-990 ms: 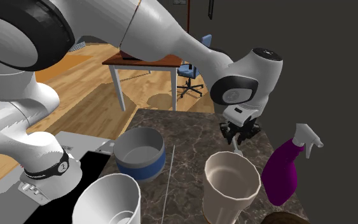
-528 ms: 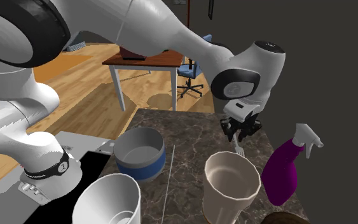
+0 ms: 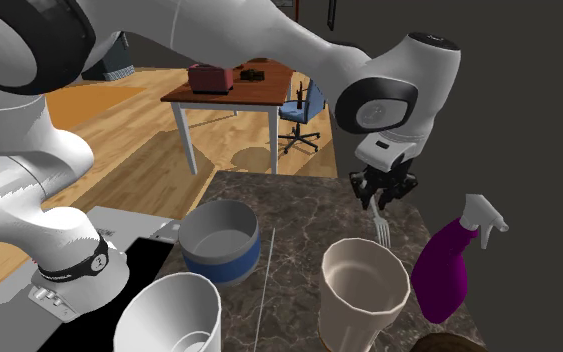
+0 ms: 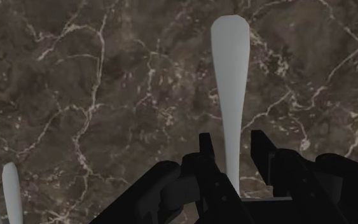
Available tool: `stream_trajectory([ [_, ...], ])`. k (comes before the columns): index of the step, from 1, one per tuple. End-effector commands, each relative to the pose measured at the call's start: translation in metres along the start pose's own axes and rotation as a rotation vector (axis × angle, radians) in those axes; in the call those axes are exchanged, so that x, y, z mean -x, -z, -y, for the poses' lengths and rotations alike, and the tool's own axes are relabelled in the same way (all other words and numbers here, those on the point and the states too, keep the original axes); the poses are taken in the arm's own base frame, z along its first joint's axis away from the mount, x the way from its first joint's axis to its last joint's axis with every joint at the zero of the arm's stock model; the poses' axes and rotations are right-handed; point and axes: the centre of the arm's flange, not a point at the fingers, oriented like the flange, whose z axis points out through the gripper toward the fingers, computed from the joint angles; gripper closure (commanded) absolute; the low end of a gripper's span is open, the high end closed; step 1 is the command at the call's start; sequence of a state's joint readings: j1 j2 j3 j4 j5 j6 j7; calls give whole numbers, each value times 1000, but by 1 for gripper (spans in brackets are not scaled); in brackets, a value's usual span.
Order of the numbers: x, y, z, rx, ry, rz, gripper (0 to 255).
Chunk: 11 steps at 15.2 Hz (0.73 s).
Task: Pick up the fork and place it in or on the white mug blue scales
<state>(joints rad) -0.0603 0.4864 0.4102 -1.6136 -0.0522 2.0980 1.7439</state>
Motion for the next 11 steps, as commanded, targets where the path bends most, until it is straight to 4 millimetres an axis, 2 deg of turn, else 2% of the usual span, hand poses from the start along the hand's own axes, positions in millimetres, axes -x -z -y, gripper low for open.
stream_trajectory([
  [1,1,11,0,0,0,0,255],
  [11,9,64,1,0,0,0,255],
])
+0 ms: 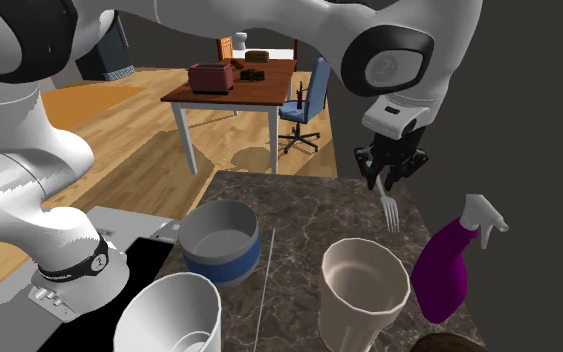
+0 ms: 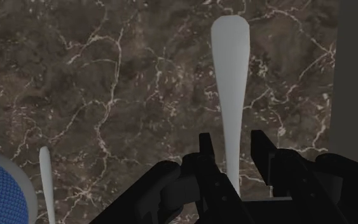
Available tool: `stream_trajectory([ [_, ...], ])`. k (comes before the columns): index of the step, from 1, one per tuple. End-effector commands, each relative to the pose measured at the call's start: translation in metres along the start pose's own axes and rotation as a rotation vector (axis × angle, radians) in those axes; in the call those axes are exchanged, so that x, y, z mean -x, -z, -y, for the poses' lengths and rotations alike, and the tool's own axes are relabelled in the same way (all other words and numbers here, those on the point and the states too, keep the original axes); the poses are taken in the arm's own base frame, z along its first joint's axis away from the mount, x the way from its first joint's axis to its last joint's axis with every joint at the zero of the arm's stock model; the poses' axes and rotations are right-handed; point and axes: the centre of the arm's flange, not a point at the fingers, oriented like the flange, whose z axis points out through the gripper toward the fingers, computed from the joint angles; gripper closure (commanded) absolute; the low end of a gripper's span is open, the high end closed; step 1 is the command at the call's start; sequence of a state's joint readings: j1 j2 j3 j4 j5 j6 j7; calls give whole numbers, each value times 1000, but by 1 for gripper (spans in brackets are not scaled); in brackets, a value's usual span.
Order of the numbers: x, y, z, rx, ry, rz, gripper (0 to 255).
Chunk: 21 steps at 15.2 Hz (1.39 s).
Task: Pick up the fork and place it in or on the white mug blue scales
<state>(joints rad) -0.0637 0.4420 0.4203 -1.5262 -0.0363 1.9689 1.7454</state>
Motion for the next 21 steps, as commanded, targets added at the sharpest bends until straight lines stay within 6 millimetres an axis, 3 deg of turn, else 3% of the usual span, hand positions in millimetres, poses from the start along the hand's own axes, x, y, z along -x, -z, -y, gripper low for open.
stream_trajectory([
  [1,1,11,0,0,0,0,255],
  [10,8,55,0,0,0,0,255],
  [21,-23,55,-141,0,0,0,255],
])
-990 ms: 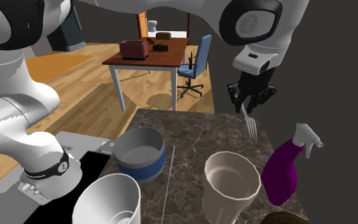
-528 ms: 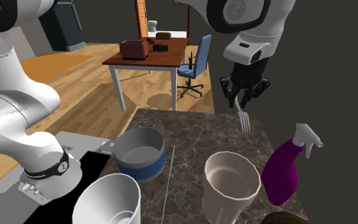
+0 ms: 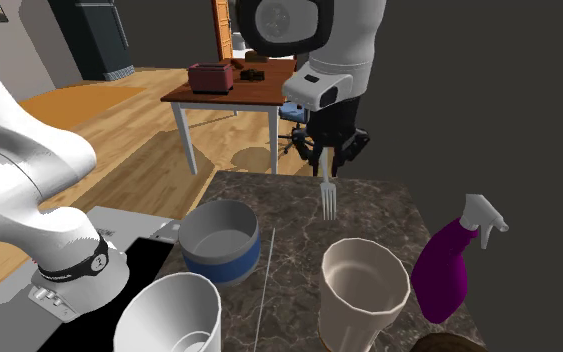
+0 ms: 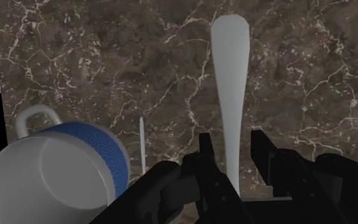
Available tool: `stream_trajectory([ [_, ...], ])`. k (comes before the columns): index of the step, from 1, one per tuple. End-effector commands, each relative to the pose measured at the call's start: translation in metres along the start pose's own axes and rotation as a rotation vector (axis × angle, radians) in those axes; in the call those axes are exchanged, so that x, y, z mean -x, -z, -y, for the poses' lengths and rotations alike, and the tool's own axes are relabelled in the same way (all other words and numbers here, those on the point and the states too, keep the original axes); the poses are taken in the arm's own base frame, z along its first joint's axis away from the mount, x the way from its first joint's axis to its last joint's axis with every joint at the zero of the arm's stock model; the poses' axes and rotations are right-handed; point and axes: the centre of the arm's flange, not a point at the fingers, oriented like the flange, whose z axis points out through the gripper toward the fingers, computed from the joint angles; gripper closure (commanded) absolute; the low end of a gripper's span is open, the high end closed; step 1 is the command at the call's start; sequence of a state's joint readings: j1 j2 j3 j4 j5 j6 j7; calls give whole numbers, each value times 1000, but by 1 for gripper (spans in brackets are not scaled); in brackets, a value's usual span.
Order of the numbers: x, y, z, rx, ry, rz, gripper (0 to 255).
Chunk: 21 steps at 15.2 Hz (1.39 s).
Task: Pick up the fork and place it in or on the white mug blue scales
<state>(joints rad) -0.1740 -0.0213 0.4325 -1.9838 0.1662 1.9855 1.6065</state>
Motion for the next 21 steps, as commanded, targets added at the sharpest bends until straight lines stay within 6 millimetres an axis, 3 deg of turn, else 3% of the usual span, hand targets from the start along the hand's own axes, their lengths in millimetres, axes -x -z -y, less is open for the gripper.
stream_trajectory([
  [1,-8,1,-29,0,-1,1,255],
  [15,-48,2,-214,0,-1,1,255],
  [21,-53,-30,-214,0,-1,1,255],
])
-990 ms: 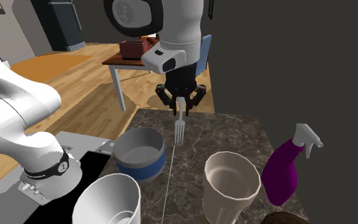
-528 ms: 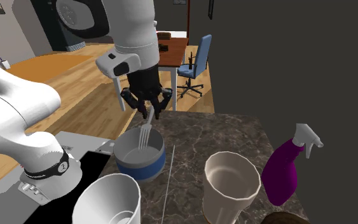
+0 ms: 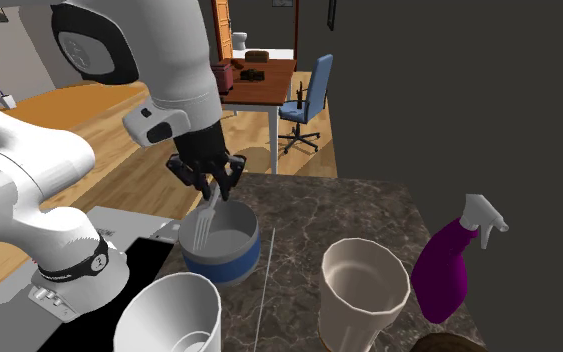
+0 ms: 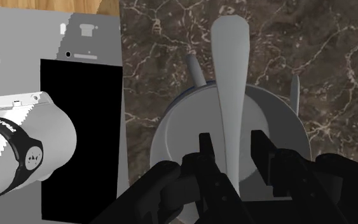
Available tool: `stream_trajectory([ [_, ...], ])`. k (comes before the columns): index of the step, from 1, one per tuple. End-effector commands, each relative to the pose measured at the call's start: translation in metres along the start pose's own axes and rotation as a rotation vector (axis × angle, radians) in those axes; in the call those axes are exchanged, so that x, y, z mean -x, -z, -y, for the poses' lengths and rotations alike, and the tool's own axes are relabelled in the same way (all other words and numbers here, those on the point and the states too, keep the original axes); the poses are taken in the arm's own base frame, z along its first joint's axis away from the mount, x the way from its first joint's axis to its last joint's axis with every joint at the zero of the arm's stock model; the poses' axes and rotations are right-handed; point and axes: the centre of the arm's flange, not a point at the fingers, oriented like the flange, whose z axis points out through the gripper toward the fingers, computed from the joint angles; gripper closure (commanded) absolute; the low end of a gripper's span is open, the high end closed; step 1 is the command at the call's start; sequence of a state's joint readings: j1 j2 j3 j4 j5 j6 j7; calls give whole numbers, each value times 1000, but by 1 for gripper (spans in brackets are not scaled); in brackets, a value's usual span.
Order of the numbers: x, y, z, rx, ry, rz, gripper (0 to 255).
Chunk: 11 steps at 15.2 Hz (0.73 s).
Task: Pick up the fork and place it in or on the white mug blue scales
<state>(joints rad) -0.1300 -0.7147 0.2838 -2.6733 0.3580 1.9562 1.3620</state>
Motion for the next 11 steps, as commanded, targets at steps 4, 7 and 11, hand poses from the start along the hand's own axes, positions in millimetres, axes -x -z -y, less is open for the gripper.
stream_trajectory([
  [4,-4,-26,-1,-1,0,0,255],
  [7,-5,-29,-1,-1,0,0,255],
  [11,-5,-29,-1,-1,0,0,255],
])
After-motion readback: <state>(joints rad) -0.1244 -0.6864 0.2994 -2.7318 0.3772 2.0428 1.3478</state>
